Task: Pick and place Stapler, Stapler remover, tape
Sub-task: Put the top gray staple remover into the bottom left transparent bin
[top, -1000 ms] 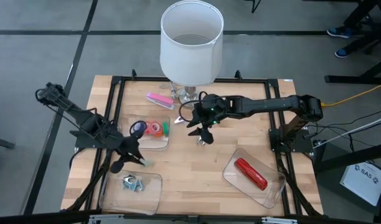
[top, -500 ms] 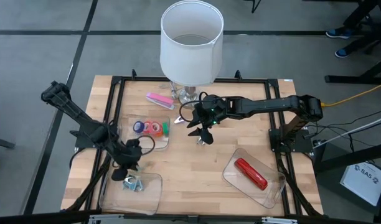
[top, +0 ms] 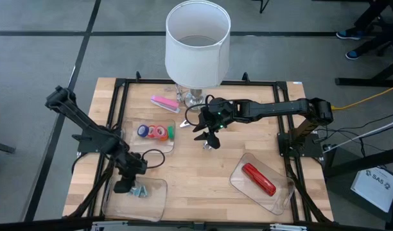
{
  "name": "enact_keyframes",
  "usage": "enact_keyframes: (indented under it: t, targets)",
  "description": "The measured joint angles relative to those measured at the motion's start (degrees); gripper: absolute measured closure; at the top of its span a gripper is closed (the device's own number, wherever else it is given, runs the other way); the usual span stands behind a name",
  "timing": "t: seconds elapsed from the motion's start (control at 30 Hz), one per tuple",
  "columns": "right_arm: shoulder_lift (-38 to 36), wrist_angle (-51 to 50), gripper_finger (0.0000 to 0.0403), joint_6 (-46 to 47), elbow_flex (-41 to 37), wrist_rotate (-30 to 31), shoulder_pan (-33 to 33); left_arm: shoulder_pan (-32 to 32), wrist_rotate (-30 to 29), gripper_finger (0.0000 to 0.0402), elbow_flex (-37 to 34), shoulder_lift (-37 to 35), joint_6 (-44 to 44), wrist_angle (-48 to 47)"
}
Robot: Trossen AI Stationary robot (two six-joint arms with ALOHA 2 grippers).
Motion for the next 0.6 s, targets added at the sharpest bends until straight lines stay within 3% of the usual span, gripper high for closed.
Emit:
enact_keyframes:
  t: [0.17, 0.6]
  targets:
    - [0.0, -0.35, 0.0206, -0.2, 0.0, 0.0, 0.0, 0.0, 0.72, 0.036, 0.0, 1.39, 0.35, 1.8]
    - [-0.02, -1.34, 0.0206, 0.06, 0.0, 0.0, 0.0, 0.07, -2.45, 0.0314, 0.0, 1.39, 0.82, 1.97]
